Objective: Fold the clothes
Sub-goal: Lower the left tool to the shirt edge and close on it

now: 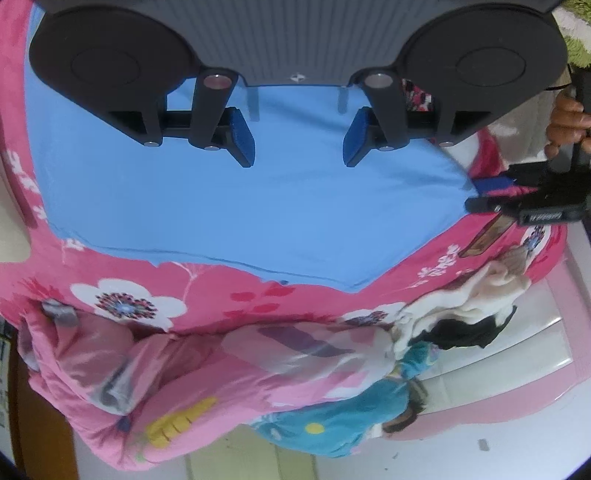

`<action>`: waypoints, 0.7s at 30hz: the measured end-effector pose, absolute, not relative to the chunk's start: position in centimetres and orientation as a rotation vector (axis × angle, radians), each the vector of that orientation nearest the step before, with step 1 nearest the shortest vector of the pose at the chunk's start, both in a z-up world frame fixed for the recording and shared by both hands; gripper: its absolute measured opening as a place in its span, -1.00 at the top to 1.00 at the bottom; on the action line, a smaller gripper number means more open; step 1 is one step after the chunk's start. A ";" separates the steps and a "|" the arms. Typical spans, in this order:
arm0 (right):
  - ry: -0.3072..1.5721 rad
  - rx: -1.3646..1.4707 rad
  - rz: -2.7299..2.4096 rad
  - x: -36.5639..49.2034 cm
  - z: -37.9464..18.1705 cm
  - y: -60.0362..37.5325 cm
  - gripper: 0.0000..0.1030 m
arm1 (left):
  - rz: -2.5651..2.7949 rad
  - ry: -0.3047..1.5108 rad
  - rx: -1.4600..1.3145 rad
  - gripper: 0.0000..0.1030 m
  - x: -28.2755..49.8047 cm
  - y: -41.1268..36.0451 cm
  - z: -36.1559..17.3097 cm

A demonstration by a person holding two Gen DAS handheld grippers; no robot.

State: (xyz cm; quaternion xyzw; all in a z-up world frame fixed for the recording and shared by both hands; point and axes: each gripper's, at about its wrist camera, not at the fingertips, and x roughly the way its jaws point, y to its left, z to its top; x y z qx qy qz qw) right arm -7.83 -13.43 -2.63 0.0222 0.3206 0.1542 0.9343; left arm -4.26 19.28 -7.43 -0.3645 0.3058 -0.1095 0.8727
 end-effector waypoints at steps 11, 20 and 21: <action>0.600 0.150 0.510 -1.3 1.9 -9.2 -0.34 | -0.212 0.589 -0.725 0.39 -3.7 18.7 -7.8; 0.685 0.246 0.612 4.7 1.5 -3.1 -0.34 | -0.233 0.611 -0.821 0.25 -5.4 20.0 -8.8; 0.701 0.246 0.608 5.0 1.1 -2.7 -0.34 | -0.231 0.608 -0.835 0.25 -5.4 20.2 -8.9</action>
